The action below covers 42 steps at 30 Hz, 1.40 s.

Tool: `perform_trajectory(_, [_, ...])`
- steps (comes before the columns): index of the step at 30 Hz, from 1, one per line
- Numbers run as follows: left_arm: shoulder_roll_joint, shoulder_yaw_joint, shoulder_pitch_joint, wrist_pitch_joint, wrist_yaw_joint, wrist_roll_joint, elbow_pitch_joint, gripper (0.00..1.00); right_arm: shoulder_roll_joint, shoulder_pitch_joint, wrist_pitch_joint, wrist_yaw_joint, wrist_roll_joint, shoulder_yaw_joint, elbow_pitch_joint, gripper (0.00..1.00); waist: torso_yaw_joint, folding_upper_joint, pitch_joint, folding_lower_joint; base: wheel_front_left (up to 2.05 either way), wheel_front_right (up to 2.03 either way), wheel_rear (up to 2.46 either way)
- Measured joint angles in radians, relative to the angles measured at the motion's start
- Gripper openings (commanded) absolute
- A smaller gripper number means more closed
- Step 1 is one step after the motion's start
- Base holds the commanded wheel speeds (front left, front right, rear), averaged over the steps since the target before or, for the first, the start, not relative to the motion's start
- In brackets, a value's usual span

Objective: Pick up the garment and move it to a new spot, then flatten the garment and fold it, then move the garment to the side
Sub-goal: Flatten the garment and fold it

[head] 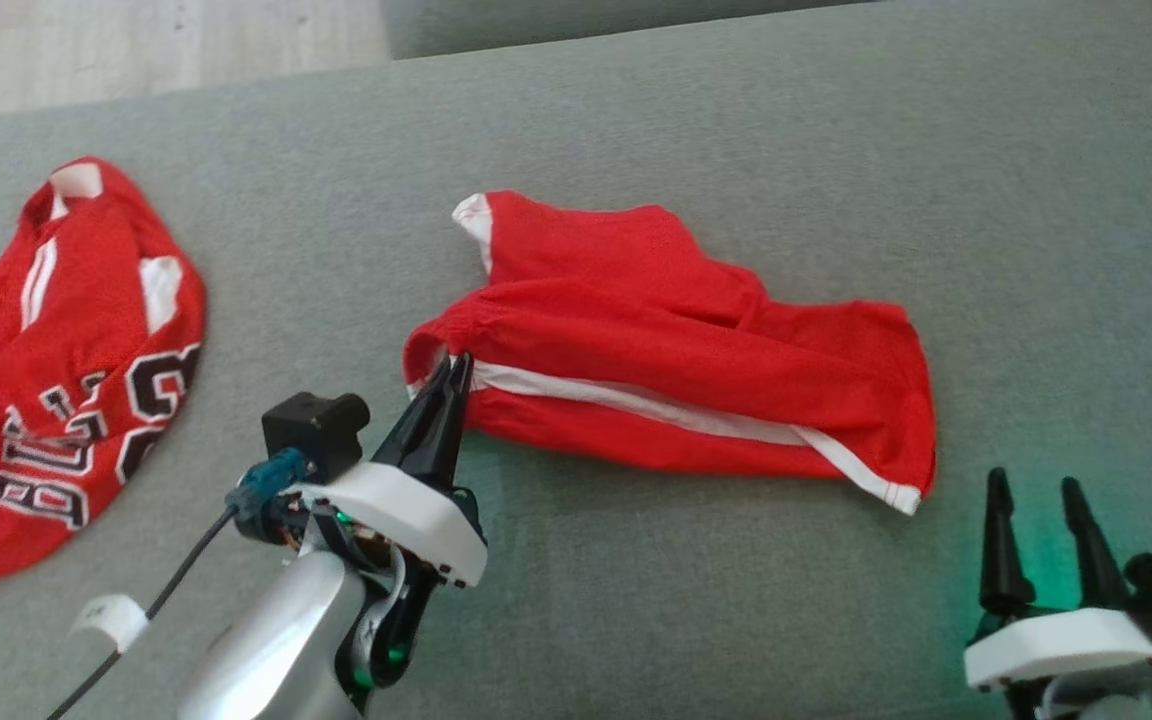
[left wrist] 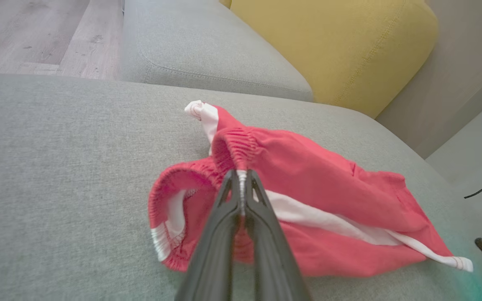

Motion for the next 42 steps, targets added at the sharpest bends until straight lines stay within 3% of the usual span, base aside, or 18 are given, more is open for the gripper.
perform_trajectory(8, [-0.001,-0.004,0.001,0.0,0.005,0.0,-0.021,0.0,-0.005,0.004,0.0,0.0,0.02,0.16,-0.073,1.0,0.044,0.0,0.014,0.0001,0.0,0.0,0.0])
perform_trajectory(10, [-0.002,-0.005,0.0,0.0,0.006,0.0,-0.021,0.0,-0.027,0.033,0.0,0.0,0.006,0.251,-0.124,1.0,0.045,0.0,0.016,0.0001,0.0,0.0,0.0])
perform_trajectory(13, [-0.002,-0.005,-0.001,-0.007,0.006,0.0,-0.021,0.0,-0.063,0.089,0.003,0.0,-0.008,0.306,-0.14,1.0,0.044,0.0,0.014,0.0001,0.0,0.0,0.0])
perform_trajectory(23, [-0.002,-0.008,-0.011,-0.012,0.01,0.001,-0.021,0.0,-0.095,0.123,0.047,0.0,-0.071,0.291,-0.164,1.0,0.042,0.0,0.019,0.0001,0.0,0.0,0.0])
perform_trajectory(29, [-0.002,-0.011,-0.011,-0.012,0.009,0.001,-0.021,0.0,-0.095,0.122,0.055,0.0,-0.077,0.29,-0.15,0.71,0.056,0.0,0.024,0.0,0.0,0.0,0.0])
perform_trajectory(32, [-0.002,-0.012,-0.011,-0.018,0.009,0.001,-0.021,0.0,-0.095,0.121,0.054,0.0,-0.077,0.29,-0.14,0.3,0.062,0.0,0.028,0.0001,0.0,0.0,0.0])
perform_trajectory(33, [-0.002,-0.012,-0.011,-0.018,0.009,0.001,-0.021,0.0,-0.095,0.12,0.054,0.0,-0.077,0.29,-0.137,0.25,0.063,0.0,0.028,0.0,0.0,0.0,0.0])
perform_trajectory(34, [-0.002,-0.012,-0.011,-0.018,0.009,0.001,-0.021,0.0,-0.095,0.12,0.054,0.0,-0.078,0.291,-0.136,0.04,0.064,0.0,0.029,0.0001,0.0,0.0,0.0])
perform_trajectory(35, [-0.003,-0.012,-0.012,-0.018,0.009,0.001,-0.021,0.0,-0.095,0.119,0.053,0.0,-0.078,0.292,-0.134,0.0,0.065,0.0,0.03,0.0001,0.0,0.0,0.0])
perform_trajectory(42, [-0.002,-0.015,-0.011,-0.029,0.009,0.0,-0.012,0.0,-0.095,0.092,0.042,0.0,-0.087,0.291,-0.131,0.0,0.059,0.0,0.014,0.0,0.0,0.0,0.0])
